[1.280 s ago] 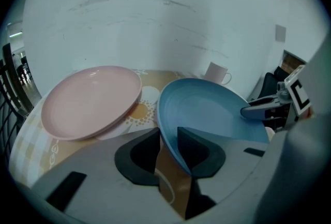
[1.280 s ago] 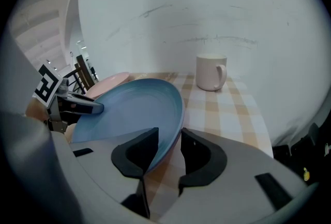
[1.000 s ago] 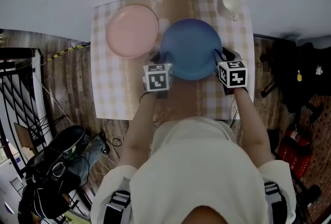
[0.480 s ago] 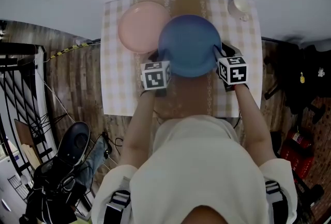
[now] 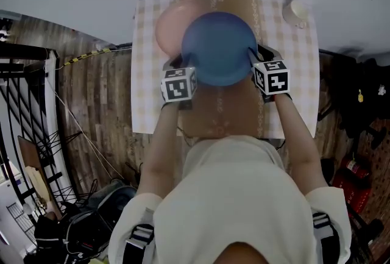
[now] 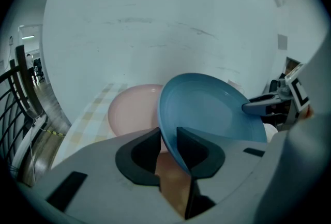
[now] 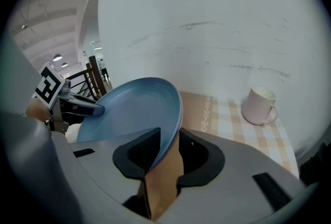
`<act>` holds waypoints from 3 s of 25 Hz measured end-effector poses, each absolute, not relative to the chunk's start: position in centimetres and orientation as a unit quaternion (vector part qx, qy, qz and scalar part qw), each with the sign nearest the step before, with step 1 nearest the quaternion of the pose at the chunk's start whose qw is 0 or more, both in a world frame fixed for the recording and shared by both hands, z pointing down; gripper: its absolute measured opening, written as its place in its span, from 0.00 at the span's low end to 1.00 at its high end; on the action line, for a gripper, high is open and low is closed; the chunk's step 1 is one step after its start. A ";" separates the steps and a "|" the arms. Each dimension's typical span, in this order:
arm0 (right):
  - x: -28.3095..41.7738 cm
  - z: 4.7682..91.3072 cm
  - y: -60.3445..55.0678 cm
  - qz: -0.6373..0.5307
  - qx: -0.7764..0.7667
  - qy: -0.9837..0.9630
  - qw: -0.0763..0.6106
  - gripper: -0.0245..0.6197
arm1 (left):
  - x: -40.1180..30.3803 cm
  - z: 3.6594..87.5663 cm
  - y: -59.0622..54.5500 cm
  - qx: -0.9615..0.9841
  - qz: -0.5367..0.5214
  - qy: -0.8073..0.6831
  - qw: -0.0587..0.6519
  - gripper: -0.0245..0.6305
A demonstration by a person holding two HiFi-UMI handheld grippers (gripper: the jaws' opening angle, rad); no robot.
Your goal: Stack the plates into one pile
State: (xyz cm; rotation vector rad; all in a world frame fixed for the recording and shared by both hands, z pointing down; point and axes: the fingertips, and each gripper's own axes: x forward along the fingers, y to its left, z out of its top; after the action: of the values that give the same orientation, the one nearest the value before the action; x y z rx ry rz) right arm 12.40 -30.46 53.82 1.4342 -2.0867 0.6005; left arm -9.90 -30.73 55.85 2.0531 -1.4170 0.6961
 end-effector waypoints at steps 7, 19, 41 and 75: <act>8.9 53.2 -32.3 0.214 0.525 -0.779 0.268 0.20 | -13.2 54.9 -32.1 0.762 0.254 -0.531 0.269 0.18; 3.2 53.4 -36.1 0.191 0.502 -0.791 0.295 0.20 | -18.8 55.0 -35.0 0.752 0.266 -0.542 0.267 0.18; 0.8 56.1 -41.6 0.190 0.499 -0.773 0.341 0.21 | -21.0 57.8 -40.7 0.761 0.308 -0.511 0.253 0.19; -0.7 54.3 -35.6 0.171 0.501 -0.791 0.307 0.21 | -19.7 55.5 -37.1 0.776 0.240 -0.542 0.218 0.16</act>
State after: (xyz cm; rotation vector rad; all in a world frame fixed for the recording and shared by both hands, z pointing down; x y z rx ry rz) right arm -0.67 -35.63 54.32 1.3268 -2.0923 0.4517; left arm -19.71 -37.09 55.49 2.1474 -1.4992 0.6639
